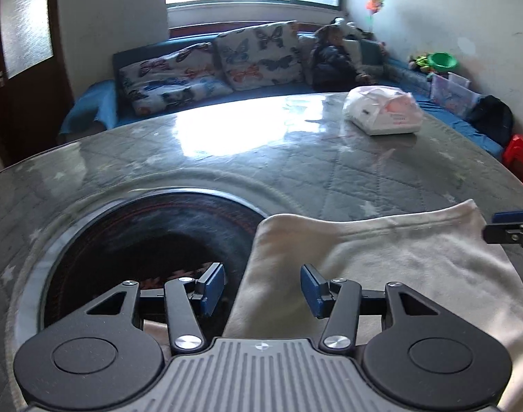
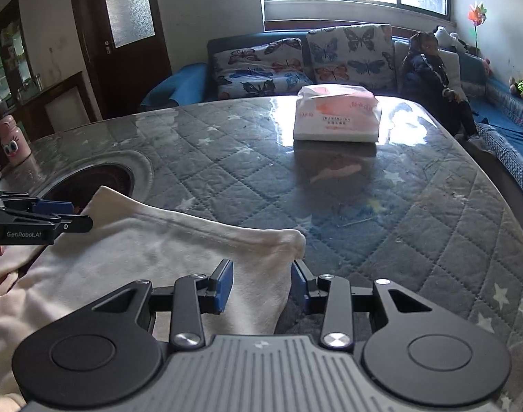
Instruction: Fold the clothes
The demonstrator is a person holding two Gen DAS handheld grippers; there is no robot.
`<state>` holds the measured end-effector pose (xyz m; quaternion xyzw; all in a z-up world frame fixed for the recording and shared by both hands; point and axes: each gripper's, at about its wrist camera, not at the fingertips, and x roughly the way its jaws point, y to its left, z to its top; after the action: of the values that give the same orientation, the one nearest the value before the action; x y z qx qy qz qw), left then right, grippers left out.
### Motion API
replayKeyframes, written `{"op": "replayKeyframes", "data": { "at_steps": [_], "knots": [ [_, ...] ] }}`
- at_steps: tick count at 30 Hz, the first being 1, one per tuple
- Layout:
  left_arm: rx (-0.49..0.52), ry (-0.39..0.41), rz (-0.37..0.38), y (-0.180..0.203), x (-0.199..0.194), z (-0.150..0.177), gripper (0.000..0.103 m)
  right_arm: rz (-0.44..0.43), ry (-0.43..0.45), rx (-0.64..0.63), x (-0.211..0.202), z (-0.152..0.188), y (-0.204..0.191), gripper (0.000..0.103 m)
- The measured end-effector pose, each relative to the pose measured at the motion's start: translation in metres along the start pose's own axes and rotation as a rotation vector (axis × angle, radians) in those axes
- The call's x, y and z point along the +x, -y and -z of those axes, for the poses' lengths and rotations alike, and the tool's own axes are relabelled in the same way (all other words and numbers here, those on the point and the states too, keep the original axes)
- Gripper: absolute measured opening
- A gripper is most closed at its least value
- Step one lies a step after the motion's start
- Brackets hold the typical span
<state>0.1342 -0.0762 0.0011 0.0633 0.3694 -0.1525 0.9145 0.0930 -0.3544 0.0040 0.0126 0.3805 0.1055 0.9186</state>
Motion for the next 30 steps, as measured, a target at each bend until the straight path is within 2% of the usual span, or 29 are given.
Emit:
{"op": "replayKeyframes", "data": {
  "at_steps": [1, 2, 3, 6, 10, 13, 15, 17, 22, 26, 30],
  "knots": [
    [0.004, -0.002, 0.0, 0.001, 0.002, 0.0, 0.035, -0.001, -0.002, 0.002, 0.002, 0.0, 0.0, 0.037],
    [0.004, -0.004, 0.005, 0.002, 0.003, 0.001, 0.021, -0.003, -0.003, 0.004, 0.004, 0.0, 0.001, 0.037],
    [0.002, -0.002, 0.013, 0.003, 0.003, 0.001, 0.012, -0.004, -0.004, 0.006, 0.004, 0.0, 0.001, 0.037],
    [0.001, 0.025, 0.033, 0.008, -0.004, 0.001, 0.007, -0.006, -0.003, 0.008, 0.006, 0.001, 0.002, 0.037],
    [0.083, 0.072, 0.151, 0.029, -0.027, 0.009, 0.007, -0.008, -0.002, 0.009, 0.008, 0.001, 0.002, 0.037],
    [0.151, 0.065, 0.252, 0.042, -0.037, 0.018, 0.015, -0.01, -0.004, 0.01, 0.009, 0.002, 0.002, 0.037],
    [0.176, 0.068, 0.286, 0.045, -0.041, 0.024, 0.026, -0.011, -0.003, 0.007, 0.009, 0.001, 0.001, 0.037],
    [0.173, 0.083, 0.255, 0.042, -0.042, 0.024, 0.028, -0.012, -0.004, 0.004, 0.01, 0.001, 0.0, 0.037],
    [0.099, 0.099, 0.173, 0.022, -0.035, 0.011, 0.047, -0.013, -0.008, 0.0, 0.012, 0.001, 0.0, 0.037],
    [0.119, 0.053, 0.178, 0.023, -0.019, 0.008, 0.051, -0.013, -0.012, -0.006, 0.014, 0.001, -0.001, 0.038],
    [0.061, 0.03, 0.174, 0.017, -0.009, 0.008, 0.051, -0.012, -0.015, -0.019, 0.015, -0.001, -0.003, 0.038]
  ]
}}
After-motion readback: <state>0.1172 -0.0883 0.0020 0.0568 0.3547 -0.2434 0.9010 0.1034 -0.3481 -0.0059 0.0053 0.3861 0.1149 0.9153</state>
